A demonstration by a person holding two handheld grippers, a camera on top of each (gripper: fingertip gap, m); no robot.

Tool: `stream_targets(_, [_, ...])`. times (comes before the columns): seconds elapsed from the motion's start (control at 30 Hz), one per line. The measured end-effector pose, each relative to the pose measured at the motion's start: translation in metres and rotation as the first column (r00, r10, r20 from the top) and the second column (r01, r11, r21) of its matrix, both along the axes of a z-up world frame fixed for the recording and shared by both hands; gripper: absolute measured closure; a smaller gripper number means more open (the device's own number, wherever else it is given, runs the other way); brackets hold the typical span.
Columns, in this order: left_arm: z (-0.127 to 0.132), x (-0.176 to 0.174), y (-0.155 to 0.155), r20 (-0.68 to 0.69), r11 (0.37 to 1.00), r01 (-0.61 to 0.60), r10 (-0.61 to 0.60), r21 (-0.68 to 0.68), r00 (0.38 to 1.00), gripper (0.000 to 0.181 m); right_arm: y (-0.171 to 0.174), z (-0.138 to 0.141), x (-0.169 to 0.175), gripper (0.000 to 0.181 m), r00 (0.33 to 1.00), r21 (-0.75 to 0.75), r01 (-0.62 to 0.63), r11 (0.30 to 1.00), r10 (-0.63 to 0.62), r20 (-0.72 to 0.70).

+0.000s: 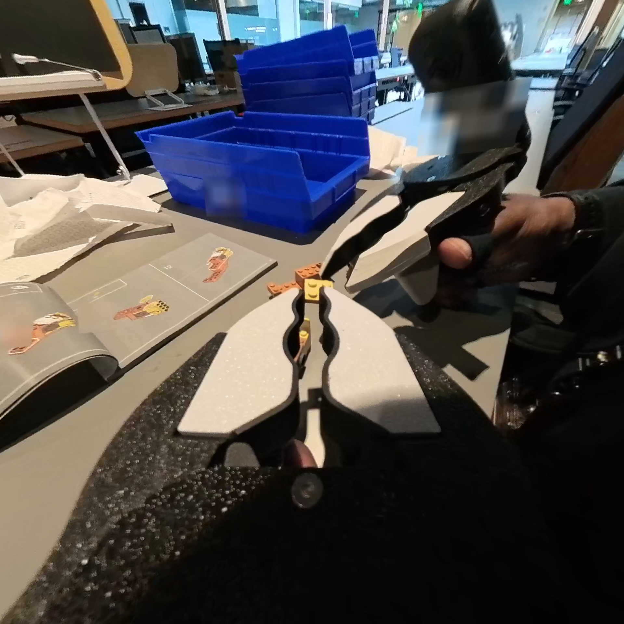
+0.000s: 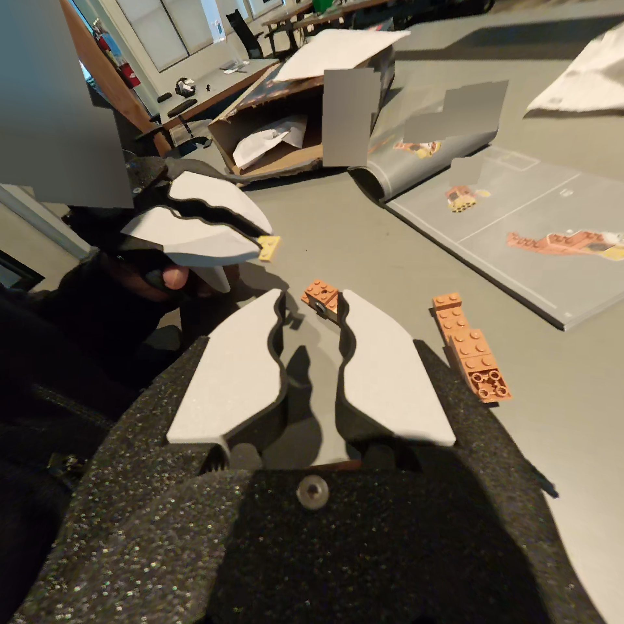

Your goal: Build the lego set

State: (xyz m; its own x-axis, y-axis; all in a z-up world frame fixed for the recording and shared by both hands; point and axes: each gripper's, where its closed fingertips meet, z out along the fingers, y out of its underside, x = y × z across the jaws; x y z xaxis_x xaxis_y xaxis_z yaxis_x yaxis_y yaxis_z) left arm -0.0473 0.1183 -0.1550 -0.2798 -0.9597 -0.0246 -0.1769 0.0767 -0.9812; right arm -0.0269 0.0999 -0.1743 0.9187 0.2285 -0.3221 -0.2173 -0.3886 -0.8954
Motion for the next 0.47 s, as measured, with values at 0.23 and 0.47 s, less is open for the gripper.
stream_targets(0.23, [0.000, 0.000, 0.000, 0.002, 1.000, -0.010, 0.010, 0.015, 1.000, 0.174, 0.001, -0.006, -0.003, 0.149, 0.999, -0.041, -0.001, 0.999, 0.003, 0.040])
stream_targets(0.47, [0.001, 0.000, 0.002, 0.016, 0.999, -0.029, 0.029, 0.026, 0.999, 0.174, -0.003, -0.003, -0.013, 0.146, 0.992, -0.055, -0.022, 0.998, 0.015, -0.123])
